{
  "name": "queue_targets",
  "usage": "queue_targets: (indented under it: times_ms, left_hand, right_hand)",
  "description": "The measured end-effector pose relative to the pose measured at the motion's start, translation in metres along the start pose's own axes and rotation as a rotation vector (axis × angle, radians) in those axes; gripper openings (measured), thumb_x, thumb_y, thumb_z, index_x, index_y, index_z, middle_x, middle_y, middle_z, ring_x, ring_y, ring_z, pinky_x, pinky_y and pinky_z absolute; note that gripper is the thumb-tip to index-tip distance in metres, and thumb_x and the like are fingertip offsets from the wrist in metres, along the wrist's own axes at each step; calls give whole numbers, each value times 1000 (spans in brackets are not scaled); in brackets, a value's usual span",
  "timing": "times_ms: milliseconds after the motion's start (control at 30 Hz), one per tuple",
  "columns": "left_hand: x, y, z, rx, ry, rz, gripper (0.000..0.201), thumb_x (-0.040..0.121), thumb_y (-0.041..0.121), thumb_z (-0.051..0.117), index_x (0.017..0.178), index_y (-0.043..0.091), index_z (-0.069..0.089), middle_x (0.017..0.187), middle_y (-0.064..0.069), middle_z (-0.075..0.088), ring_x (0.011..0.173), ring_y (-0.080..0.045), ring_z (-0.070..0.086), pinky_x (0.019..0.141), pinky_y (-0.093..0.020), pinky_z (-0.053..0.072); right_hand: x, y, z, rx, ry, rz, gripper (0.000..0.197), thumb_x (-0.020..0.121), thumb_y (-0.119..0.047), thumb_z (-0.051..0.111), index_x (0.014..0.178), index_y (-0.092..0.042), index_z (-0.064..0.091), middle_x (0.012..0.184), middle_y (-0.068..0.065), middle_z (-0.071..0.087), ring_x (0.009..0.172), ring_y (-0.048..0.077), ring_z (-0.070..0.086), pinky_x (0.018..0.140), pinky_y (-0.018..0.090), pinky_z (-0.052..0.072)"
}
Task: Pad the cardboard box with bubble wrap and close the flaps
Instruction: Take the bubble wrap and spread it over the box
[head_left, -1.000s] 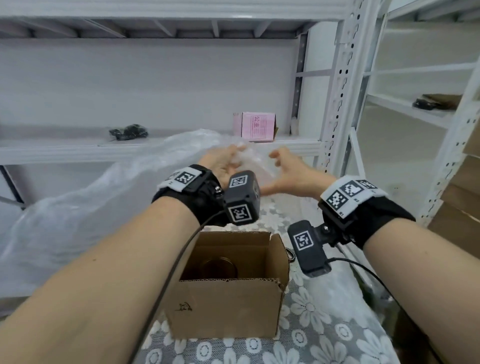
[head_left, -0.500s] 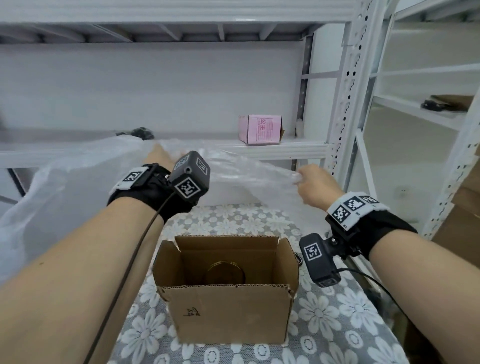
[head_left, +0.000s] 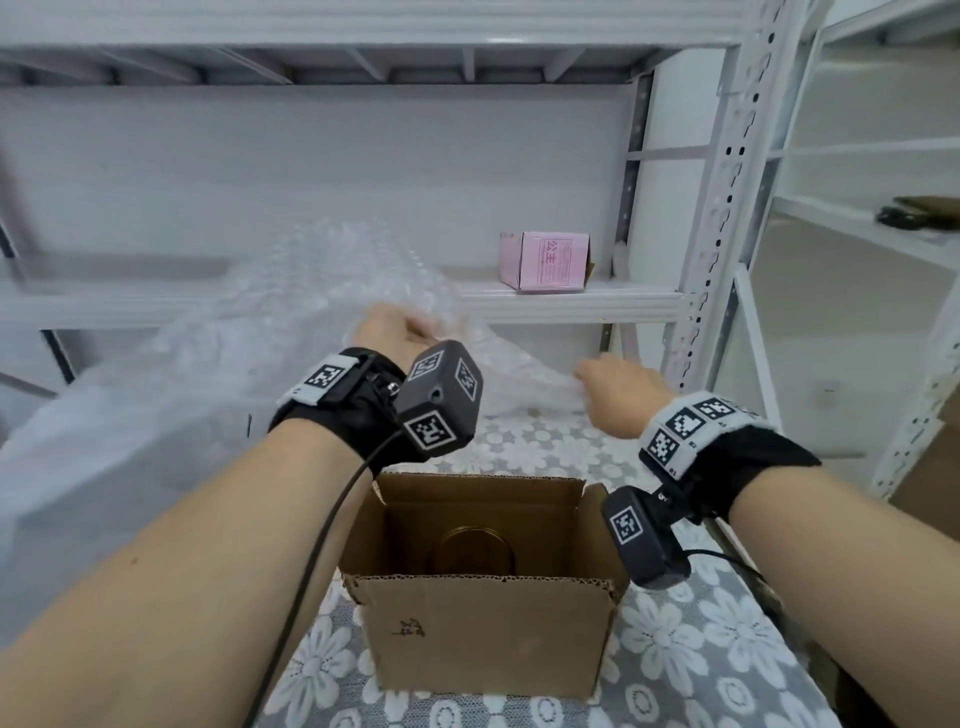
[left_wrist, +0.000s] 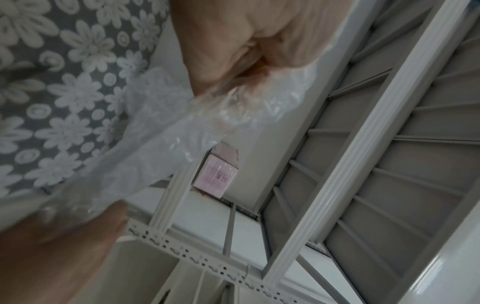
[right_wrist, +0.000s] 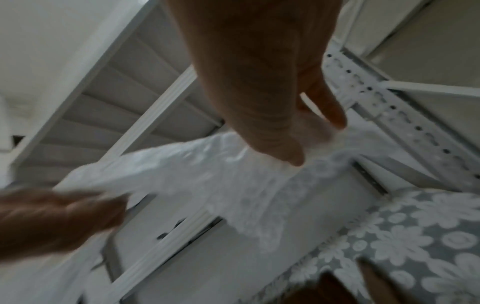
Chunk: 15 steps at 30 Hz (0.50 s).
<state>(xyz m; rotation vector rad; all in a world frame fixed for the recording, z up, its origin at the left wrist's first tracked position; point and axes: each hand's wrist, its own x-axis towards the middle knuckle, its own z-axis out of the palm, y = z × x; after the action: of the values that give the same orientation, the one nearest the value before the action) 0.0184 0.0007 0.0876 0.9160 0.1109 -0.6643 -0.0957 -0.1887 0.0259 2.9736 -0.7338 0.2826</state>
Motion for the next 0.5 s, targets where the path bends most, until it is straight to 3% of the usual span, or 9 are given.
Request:
queue_targets:
  times_ms: [67,133,233,300,367,433,500]
  left_hand:
    - [4,-2,-3,93,-80,84,24,94,6,41,70,8,40,76,-8,47,68,-18,51,76,-27,53]
    - [1,1,-8,-82,-227,70,24,91,26,44,84,3,48,84,-13,56,78,-26,56,84,-34,52]
    - [3,2,-8,-36,-365,104,46,83,45,59,92,0,65,84,-17,69,78,-29,65,79,-42,55]
    - [8,1,-7,75,-350,53,51,76,42,71,103,-1,68,102,-18,69,85,-32,67,81,-50,55]
    - [12,0,-4,125,-238,32,53,78,34,74,121,5,60,121,-17,62,91,-32,65,70,-51,57]
    - [15,3,-4,132,-219,96,26,88,28,64,105,9,64,103,-13,66,76,-26,66,51,-43,57]
    - [12,7,-3,187,-287,108,15,92,25,57,88,12,63,82,-11,68,62,-25,68,48,-39,57]
  right_hand:
    - [1,10,-1,76,-160,31,29,94,-6,41,120,-8,55,117,11,60,97,26,58,72,29,45]
    - [5,15,-5,238,-276,45,40,97,-13,45,136,-10,44,134,12,50,102,24,56,75,25,51]
    - [7,18,-10,665,-483,143,56,95,-14,52,146,-18,29,139,10,43,104,27,62,86,43,56]
    - [8,15,-12,926,-552,136,56,91,-10,58,143,-16,37,141,9,45,104,27,66,92,45,53]
    - [6,11,-17,1028,-557,59,39,87,-7,63,126,-3,56,130,12,59,109,25,65,98,37,50]
    - [1,2,-28,981,-621,-43,27,85,-10,65,111,1,65,112,10,70,104,20,67,90,24,52]
    - [-2,-6,-38,870,-785,-94,24,89,-7,57,111,-1,65,98,5,72,81,13,70,72,18,53]
